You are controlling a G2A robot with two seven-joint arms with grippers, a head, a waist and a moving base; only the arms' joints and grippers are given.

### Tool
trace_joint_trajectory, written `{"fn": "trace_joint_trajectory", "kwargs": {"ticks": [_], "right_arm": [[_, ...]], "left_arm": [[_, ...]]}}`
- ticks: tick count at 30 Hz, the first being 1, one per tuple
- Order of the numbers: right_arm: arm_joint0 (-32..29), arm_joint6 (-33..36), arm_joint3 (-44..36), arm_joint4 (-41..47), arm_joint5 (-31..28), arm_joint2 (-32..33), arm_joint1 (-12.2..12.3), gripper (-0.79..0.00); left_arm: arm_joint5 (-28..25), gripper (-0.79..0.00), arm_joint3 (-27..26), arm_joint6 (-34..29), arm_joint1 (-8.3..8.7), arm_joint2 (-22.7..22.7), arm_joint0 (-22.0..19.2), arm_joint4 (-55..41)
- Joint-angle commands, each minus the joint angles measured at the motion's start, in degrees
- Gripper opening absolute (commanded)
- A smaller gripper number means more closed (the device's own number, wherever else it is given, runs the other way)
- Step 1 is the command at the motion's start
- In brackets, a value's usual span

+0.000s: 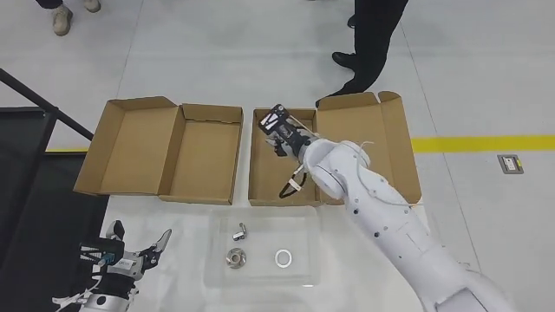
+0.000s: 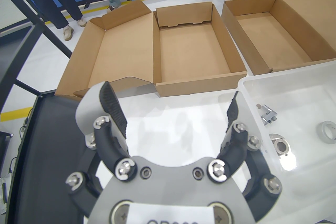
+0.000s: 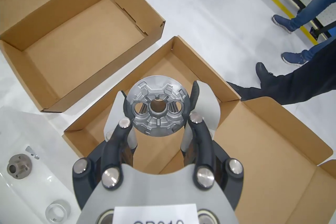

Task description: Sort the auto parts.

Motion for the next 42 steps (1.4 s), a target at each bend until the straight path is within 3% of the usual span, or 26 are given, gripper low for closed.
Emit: {"fn": "trace_joint_trajectory", "kwargs": {"ticks": [1,9,21,29,38,40,41,42], "right_arm": [[2.24,-0.46,5.5,1.1,0.77,-1.81,-1.52,-0.785],[7.28,-4.12,20.8,1.57,4.69,-8.13,-7.58,-0.785],[10.69,-9.72,34.79,2.84,6.19,-11.57,-14.83,-0.785],[11.35,-11.22,41.98,3.58,5.11,-12.04,-17.99,-0.785],[11.19,-11.47,46.72,4.68,4.24,-11.44,-19.71,-0.785],[11.15,-11.49,47.32,4.93,4.15,-11.23,-19.88,-0.416],[11.16,-11.55,47.55,5.03,4.1,-11.12,-19.95,-0.089],[11.18,-11.61,47.74,5.01,4.02,-11.08,-20.0,0.0]], "left_arm": [[0.0,0.0,0.0,0.0,0.0,0.0,0.0,0.0],[0.0,0.0,0.0,0.0,0.0,0.0,0.0,0.0],[0.0,0.0,0.0,0.0,0.0,0.0,0.0,0.0],[0.0,0.0,0.0,0.0,0.0,0.0,0.0,0.0],[0.0,0.0,0.0,0.0,0.0,0.0,0.0,0.0],[0.0,0.0,0.0,0.0,0.0,0.0,0.0,0.0],[0.0,0.0,0.0,0.0,0.0,0.0,0.0,0.0],[0.0,0.0,0.0,0.0,0.0,0.0,0.0,0.0]]}}
